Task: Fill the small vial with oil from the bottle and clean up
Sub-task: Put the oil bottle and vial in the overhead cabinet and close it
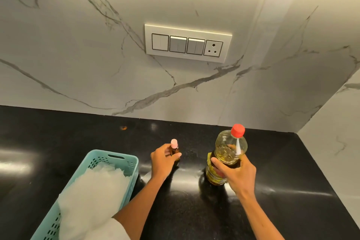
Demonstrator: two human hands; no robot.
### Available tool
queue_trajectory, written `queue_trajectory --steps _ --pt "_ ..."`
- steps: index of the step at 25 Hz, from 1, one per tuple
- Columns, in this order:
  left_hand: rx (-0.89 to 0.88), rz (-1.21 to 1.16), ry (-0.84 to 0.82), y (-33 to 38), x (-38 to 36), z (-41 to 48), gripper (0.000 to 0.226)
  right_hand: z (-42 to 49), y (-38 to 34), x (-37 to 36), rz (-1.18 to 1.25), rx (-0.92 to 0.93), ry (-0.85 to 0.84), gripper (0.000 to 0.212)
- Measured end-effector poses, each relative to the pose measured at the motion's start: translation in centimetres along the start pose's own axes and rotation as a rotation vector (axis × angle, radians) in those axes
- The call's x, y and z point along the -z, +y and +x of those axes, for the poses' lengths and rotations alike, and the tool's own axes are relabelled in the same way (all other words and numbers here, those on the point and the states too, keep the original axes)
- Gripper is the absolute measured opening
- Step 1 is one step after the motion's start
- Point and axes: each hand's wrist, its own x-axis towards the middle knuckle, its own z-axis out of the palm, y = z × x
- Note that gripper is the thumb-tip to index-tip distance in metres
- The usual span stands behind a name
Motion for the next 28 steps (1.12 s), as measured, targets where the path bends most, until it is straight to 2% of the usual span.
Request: queue_trajectory --steps 9,13,18,21,23,26,28 --pt "-0.039 -0.123 0.164 2.5 4.4 -10.2 0.039 -7.6 -2.3 -1.9 0.050 -0.141 0.113 0.052" --pt "-0.150 -0.131 0.259 4.9 8.7 -14.7 0.038 -10.3 -3.1 -1.9 0.132 -0.292 0.088 0.052" --pt "-0.321 -0.113 0.327 11.2 16.0 -18.2 0.022 -13.6 -7.6 -0.5 0.063 -0.241 -0.001 0.064" --pt "-0.480 -0.124 0.343 17.1 21.6 -20.0 0.026 -14.2 -13.6 1.3 0.083 -0.208 -0.065 0.066" --pt "-0.625 -0.121 0.373 21.9 25.9 -21.3 0.030 -14.2 -19.2 3.4 0.111 -0.107 -0.101 0.064" --pt "-0.800 -0.098 0.444 29.3 33.1 -22.4 0.024 -14.4 -30.5 7.5 0.185 0.212 -0.172 0.059" --pt "-0.844 -0.076 0.432 33.8 37.2 -22.3 0.032 -13.6 -38.3 9.5 0.294 0.429 -0.206 0.049"
